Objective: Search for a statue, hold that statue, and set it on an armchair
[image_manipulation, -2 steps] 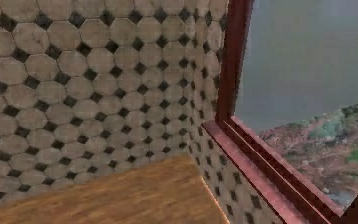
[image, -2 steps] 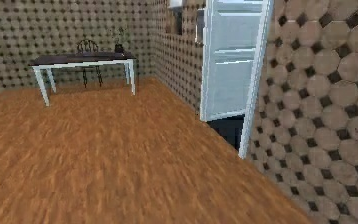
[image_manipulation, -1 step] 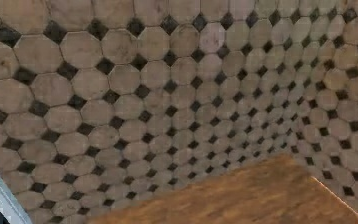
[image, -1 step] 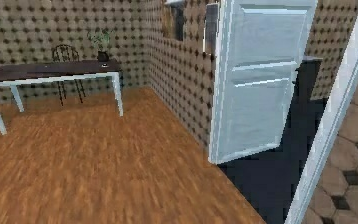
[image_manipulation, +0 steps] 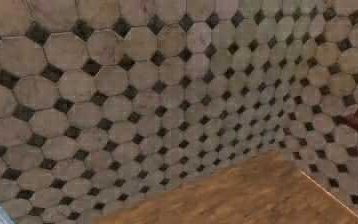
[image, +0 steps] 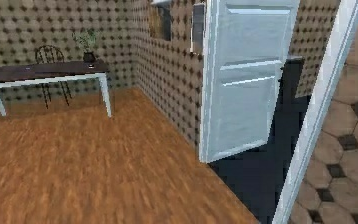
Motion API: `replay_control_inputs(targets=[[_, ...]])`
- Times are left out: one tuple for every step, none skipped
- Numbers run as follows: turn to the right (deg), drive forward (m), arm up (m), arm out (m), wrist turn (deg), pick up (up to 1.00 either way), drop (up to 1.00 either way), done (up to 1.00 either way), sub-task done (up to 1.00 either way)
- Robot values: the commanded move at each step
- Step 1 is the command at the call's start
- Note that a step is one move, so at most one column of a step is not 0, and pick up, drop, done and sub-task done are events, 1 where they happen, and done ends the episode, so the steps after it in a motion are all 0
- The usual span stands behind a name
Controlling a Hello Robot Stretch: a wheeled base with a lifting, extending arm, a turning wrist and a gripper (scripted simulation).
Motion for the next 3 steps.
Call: replay_control_inputs(targets=[[0.0,0.90,0.00,0.00,0.0,0.00,0.00,0.00,0.00],[45.0,0.00,0.00,0.00,0.0,0.00,0.00,0.00,0.00],[18.0,0.00,0.00,0.00,0.0,0.00,0.00,0.00,0.00]])
